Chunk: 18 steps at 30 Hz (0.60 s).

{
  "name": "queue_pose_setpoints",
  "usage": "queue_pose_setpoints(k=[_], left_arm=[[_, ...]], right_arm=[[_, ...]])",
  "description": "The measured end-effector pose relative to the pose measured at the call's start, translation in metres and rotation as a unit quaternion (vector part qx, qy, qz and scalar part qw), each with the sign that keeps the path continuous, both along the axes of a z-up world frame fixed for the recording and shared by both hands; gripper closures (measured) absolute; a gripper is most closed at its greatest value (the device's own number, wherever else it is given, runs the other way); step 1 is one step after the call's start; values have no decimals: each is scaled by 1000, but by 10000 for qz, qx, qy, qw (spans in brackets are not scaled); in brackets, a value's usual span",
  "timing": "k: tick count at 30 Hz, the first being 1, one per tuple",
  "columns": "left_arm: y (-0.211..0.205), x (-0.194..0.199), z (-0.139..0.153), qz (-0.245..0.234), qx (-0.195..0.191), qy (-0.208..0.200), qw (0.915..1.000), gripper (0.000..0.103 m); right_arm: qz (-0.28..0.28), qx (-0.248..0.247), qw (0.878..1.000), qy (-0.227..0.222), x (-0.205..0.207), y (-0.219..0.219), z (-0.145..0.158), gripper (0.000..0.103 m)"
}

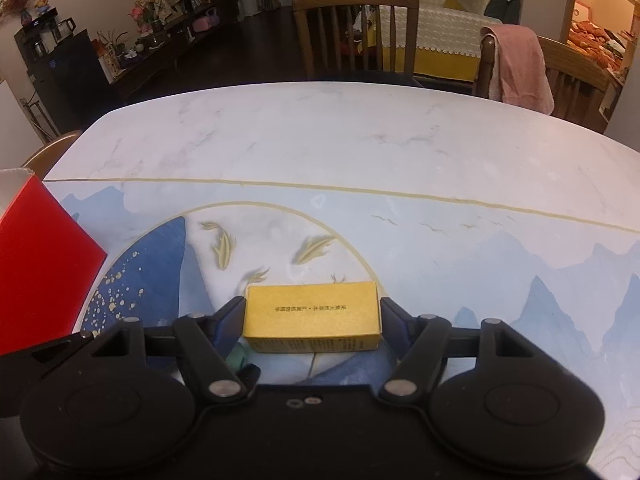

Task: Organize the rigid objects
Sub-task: 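Grasp the yellow box with the right tool while the left tool grasps the teal sharpener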

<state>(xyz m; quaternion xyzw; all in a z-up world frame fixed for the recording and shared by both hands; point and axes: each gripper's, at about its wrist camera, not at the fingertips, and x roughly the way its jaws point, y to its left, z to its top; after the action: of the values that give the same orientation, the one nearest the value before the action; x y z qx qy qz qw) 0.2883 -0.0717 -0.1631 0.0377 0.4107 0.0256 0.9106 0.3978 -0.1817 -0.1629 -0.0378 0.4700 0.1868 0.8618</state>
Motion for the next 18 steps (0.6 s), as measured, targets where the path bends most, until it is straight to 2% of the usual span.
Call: queue_pose_setpoints(k=[9, 18], left_arm=[[6, -14, 14, 19, -88, 34, 10000, 64], [11, -34, 44, -2, -181, -3, 9998, 64]], right_arm=[[-195, 174, 9996, 43, -19, -21, 15, 33], [-130, 280, 9995, -115, -47, -32, 48, 33]])
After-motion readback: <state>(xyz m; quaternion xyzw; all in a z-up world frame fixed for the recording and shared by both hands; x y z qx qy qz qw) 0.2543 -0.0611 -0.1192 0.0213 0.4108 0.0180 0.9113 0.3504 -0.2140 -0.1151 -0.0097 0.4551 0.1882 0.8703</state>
